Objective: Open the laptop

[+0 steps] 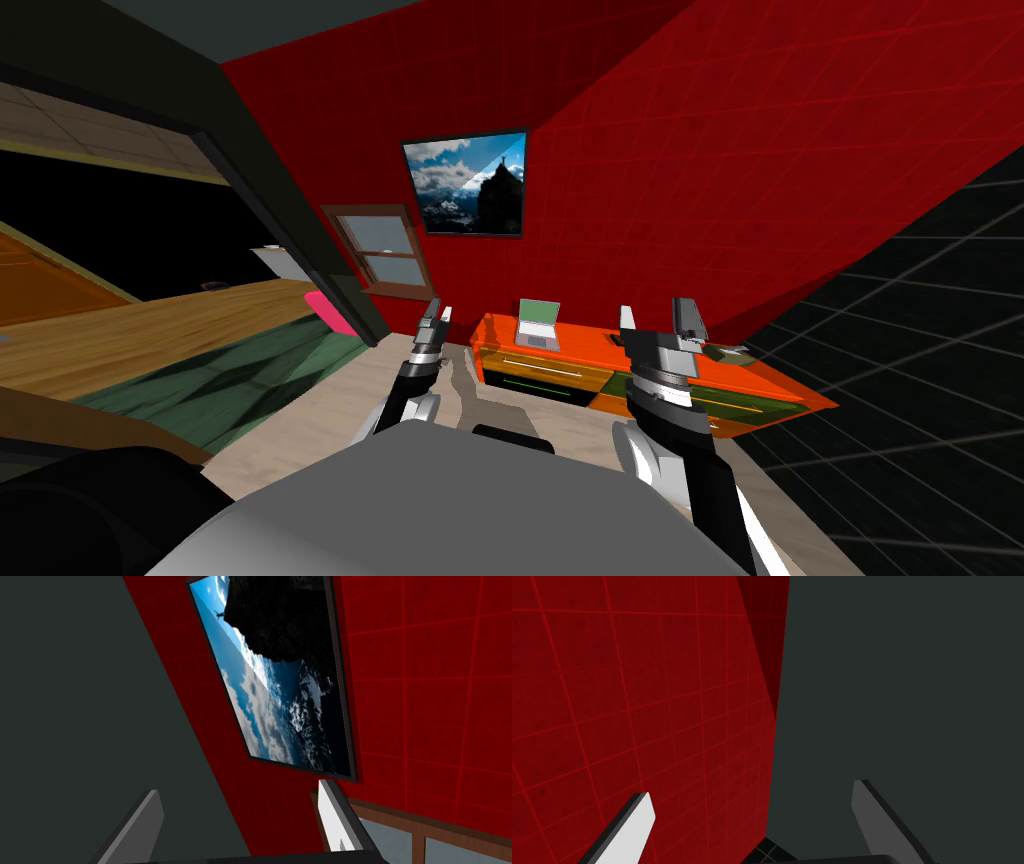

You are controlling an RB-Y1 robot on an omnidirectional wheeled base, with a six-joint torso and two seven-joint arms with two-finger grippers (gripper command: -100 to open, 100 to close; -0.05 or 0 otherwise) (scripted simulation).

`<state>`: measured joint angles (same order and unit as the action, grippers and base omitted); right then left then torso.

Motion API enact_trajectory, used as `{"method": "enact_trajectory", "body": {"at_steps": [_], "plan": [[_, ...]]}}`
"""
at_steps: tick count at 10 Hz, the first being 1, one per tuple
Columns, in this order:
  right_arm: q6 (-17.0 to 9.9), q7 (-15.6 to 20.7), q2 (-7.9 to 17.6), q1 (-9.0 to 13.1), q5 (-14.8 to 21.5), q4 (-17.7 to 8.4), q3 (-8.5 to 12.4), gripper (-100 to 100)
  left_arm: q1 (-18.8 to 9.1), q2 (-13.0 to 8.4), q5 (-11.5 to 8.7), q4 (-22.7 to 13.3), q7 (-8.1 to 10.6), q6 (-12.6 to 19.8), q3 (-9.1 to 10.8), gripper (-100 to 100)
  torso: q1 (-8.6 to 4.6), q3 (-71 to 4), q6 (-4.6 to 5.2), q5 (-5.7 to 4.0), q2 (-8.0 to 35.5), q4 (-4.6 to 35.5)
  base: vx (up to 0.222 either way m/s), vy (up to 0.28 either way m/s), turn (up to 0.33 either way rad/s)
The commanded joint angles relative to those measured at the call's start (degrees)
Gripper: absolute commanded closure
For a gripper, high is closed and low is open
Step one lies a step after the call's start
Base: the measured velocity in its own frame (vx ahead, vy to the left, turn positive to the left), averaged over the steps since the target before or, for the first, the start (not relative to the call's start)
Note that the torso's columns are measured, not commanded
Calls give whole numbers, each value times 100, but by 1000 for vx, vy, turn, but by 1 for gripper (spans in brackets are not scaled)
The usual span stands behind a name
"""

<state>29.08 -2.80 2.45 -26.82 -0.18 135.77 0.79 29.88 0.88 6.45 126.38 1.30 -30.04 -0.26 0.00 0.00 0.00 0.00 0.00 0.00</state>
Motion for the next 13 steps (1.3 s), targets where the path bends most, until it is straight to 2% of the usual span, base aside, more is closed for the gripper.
{"method": "enact_trajectory", "body": {"at_steps": [1, 9, 10, 11, 13], "plan": [[0, 0, 0, 0, 0, 0, 0, 0, 0, 0, 0, 0, 0, 0, 0, 0, 0, -467, 0, 0, 232, 235, 0, 0, 0], [1, 0, 0, 0, 0, 2, 0, 0, 0, 0, 0, 2, 0, -1, 0, 0, 0, -7073, 0, 0, 3539, 3537, 0, 0, 0], [-23, 31, 189, -128, 82, -43, 92, -100, 0, 0, 0, 2, 0, -1, 0, 0, 0, -7919, 0, 0, 3962, 3960, 12, 36, 228], [-39, 53, 281, -214, 136, -72, 151, -100, -1, 0, 0, -1, 0, 0, -1, 0, 11, -8314, -4, 3, 4153, 4148, 19, 68, 229], [-87, 118, 483, -444, 280, -153, 307, -100, 0, 1, 0, -1, 0, 0, -1, 0, 13, -8455, 1, 4, 4216, 4220, 33, 82, 213]]}}
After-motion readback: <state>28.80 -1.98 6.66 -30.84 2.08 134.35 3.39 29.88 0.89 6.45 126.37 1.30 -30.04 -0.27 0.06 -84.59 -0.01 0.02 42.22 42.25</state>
